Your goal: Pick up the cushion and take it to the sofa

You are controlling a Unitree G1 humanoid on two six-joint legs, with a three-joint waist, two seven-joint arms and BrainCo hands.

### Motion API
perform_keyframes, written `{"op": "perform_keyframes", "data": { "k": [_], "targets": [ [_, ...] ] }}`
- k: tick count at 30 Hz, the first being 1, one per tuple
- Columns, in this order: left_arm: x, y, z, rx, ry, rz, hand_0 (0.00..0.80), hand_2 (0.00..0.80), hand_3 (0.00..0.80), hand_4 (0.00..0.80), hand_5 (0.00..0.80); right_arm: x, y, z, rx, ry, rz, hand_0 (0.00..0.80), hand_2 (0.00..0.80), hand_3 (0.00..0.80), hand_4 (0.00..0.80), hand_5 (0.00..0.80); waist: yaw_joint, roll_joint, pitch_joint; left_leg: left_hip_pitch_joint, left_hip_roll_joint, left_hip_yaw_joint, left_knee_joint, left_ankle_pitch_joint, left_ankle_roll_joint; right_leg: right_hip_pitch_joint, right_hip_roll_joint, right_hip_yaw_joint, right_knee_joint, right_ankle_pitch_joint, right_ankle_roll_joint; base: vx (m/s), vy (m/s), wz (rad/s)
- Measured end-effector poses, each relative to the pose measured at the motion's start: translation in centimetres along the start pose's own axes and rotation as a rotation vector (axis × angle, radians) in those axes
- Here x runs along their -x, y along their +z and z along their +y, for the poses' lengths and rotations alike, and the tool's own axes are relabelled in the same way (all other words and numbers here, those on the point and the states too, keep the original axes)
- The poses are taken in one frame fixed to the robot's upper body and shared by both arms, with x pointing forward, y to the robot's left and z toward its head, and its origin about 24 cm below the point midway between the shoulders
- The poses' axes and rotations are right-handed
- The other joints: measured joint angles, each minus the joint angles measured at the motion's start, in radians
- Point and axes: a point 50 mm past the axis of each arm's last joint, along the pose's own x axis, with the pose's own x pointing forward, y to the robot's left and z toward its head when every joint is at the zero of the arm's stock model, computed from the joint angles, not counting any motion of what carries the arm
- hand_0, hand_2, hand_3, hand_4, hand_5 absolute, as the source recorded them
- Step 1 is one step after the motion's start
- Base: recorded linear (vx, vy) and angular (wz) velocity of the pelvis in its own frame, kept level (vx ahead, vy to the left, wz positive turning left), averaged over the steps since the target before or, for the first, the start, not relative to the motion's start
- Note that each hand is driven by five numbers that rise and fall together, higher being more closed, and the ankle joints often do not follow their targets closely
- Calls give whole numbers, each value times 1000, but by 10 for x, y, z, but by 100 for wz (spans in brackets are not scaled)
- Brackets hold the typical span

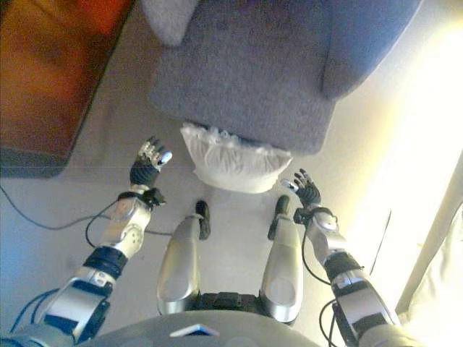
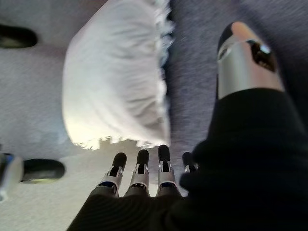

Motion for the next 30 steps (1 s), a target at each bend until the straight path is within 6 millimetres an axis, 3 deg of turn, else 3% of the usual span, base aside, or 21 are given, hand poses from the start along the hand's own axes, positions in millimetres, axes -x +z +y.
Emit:
{"op": "perform_keyframes", "data": {
  "k": [5,8,15,22,30],
  "targets": [
    [-25,28,-15,-61,51,-88,0,0,0,0,0,-24,64,27,18,-8,-164,0,0,0,0,0,-25,-5,60,-265,-16,-54,156,1,1,-256,-1,28,162,-15,-15,-205,27,12],
    [-33,39,-23,-88,84,-128,0,0,0,0,0,-28,85,35,19,-8,-216,0,0,0,0,0,-27,-7,71,-355,-14,-69,209,-3,-3,-342,-2,34,209,-16,-16,1,-12,0],
    [-39,58,-29,-135,122,-211,0,0,0,0,0,-31,104,35,40,3,-248,0,0,0,0,0,-25,-9,70,-488,-39,-92,285,-7,1,-474,-11,49,292,-27,-19,-14,11,5],
    [-44,60,-28,-140,78,-199,0,0,0,0,0,-35,120,38,62,29,-255,0,0,0,0,0,-26,-9,71,-590,-46,-96,411,-52,6,-585,-12,83,415,-64,-11,44,48,-1],
    [-60,97,-31,-70,7,-252,0,0,0,0,0,-38,144,46,96,58,-269,0,0,0,0,0,-28,-9,71,-633,-48,-106,482,-69,6,-630,-11,103,483,-77,-8,61,24,0]
  ]
}}
